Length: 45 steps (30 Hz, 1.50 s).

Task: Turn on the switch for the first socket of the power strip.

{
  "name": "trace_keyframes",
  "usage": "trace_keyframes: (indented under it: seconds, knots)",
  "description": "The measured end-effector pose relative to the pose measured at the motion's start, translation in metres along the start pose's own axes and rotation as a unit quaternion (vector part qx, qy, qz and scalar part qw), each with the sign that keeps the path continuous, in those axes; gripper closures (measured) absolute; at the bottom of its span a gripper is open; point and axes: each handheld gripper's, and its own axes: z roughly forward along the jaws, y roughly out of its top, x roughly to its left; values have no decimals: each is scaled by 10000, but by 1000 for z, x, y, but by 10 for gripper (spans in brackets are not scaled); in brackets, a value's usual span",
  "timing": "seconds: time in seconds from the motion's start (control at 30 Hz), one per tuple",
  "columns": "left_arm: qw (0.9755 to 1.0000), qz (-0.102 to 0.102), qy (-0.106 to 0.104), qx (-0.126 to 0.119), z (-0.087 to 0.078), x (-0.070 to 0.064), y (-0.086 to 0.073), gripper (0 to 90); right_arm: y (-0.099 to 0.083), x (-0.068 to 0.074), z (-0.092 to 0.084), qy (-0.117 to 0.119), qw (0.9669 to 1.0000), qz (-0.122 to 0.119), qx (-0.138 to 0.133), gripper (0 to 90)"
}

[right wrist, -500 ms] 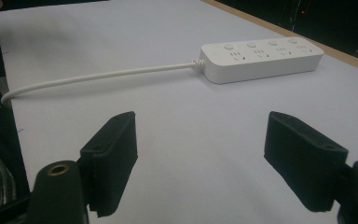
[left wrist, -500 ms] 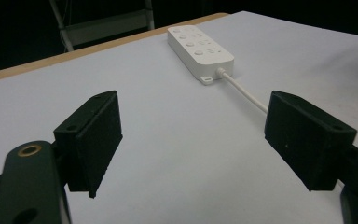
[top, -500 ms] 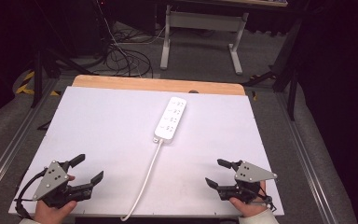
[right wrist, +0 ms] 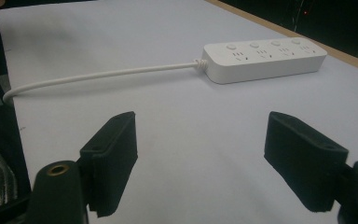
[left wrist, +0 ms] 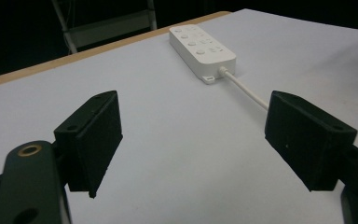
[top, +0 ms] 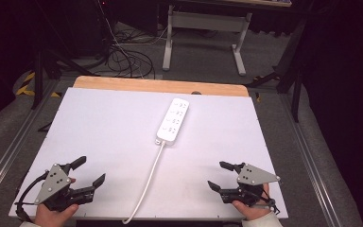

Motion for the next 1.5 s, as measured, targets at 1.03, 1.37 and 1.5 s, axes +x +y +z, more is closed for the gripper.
trace_keyframes:
  seconds: [1.03,1.37,1.5]
  knots:
    - [9999,42,80,96,1,0,0,195,50,-3,25,439,9986,18,305,377]
    - [9999,34,92,101,1,-1,0,195,72,-6,34,451,9983,-63,359,388]
    - [9999,39,99,107,2,-1,0,195,81,-7,37,478,9981,-125,365,392]
